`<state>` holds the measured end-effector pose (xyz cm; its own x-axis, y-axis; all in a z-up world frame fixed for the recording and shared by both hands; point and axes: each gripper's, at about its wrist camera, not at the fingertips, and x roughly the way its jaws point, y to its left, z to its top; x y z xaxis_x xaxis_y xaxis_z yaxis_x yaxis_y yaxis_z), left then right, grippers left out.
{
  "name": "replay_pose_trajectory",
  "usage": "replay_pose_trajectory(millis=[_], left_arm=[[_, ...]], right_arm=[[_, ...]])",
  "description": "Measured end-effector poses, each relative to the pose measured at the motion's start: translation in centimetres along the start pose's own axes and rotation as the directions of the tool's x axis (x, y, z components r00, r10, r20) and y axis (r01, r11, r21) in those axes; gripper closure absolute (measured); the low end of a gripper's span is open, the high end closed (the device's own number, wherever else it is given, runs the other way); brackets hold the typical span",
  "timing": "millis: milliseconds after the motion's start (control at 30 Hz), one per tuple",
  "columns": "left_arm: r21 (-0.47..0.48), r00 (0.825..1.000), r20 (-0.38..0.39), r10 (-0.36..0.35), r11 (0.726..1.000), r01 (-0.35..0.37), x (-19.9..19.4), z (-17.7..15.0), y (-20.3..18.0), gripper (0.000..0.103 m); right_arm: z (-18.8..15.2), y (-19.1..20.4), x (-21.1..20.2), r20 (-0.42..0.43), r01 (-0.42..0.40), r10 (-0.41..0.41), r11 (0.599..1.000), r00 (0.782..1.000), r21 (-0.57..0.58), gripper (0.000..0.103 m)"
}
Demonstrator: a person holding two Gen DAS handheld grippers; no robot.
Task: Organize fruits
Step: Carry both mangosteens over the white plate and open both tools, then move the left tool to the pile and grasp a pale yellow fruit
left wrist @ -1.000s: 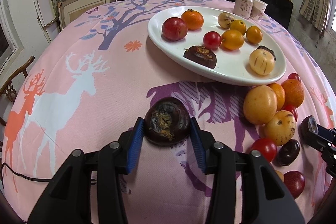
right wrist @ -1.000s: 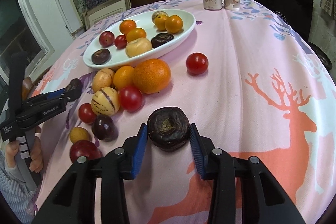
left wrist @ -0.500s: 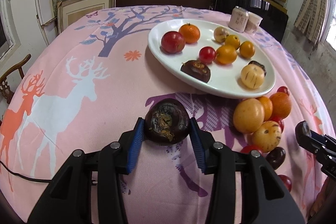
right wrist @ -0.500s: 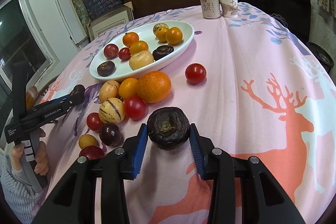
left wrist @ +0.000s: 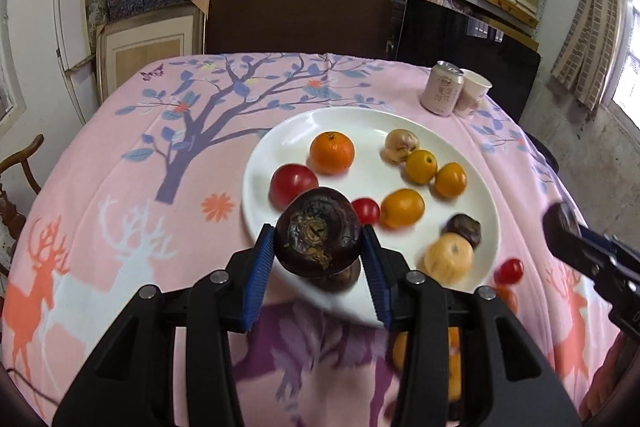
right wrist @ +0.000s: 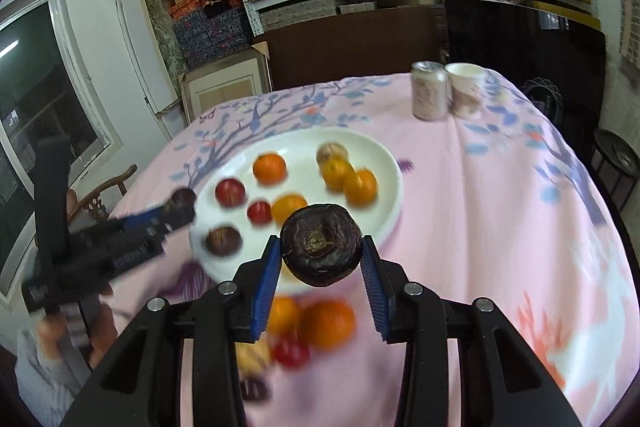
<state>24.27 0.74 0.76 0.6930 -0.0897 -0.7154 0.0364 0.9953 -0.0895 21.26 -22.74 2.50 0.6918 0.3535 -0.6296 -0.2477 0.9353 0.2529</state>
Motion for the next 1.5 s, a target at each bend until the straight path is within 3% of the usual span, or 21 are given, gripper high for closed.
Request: replay_pose_trajectory(millis=[233, 300, 333, 433, 500, 600, 767, 967, 1500], left_arm=[[0.02, 0.999, -0.05, -0.019, 1.0, 0.02, 4.2, 1.2, -0.7, 0.058], [0.026, 0.999, -0.044, -0.008, 1.0, 0.009, 4.4, 1.0, -0.6, 0.033], [0.033, 1.0, -0.029, -0.003, 0.999, 0.003, 4.2, 0.8, -0.4, 0.029], [0.029, 1.0, -0.009, 0.004, 1.0, -0.004, 3.5, 0.8, 0.1, 0.027], [0.015, 1.0, -0.009, -0.003, 1.0, 0.003, 3.0, 0.6, 0.4, 0.025], [0.018, 1.0, -0.006, 0.015, 1.0, -0.015, 2.3, -0.3, 0.7, 0.023], [0.01, 1.0, -0.019, 0.004, 1.0, -0.004, 0.6, -2.5, 0.8, 0.023], [0.059, 1.0, -0.007, -0.027, 0.998, 0.027, -1.4, -5.3, -1.0, 0.016], [0.167, 0.996, -0.059, -0.074, 0.982, 0.083, -0.4, -6.5, -4.1, 0.016]], right_arm=[[2.9, 0.0, 7.1, -0.044, -0.016, 0.018, 0.999, 0.999, 0.03, 0.061], [2.7, -0.7, 7.6, -0.025, -0.045, 0.048, 0.995, 0.999, 0.084, 0.038], [2.5, -1.5, 7.4, -0.012, -0.061, 0.063, 0.991, 0.998, 0.117, 0.036], [2.3, -2.4, 6.2, 0.025, -0.068, 0.065, 0.989, 0.998, 0.132, 0.034], [2.4, -3.1, 5.0, 0.061, -0.073, 0.064, 0.985, 0.996, 0.159, 0.024], [1.8, -4.0, 3.4, 0.099, -0.076, 0.058, 0.979, 0.993, 0.189, 0.016], [-0.7, -6.2, 1.4, 0.104, -0.058, 0.032, 0.963, 0.994, 0.262, 0.012], [-2.6, -8.8, -0.3, 0.136, -0.107, 0.058, 0.915, 0.989, 0.388, 0.007], [-2.7, -8.6, 0.1, 0.101, -0.107, 0.073, 0.913, 0.992, 0.393, 0.007]])
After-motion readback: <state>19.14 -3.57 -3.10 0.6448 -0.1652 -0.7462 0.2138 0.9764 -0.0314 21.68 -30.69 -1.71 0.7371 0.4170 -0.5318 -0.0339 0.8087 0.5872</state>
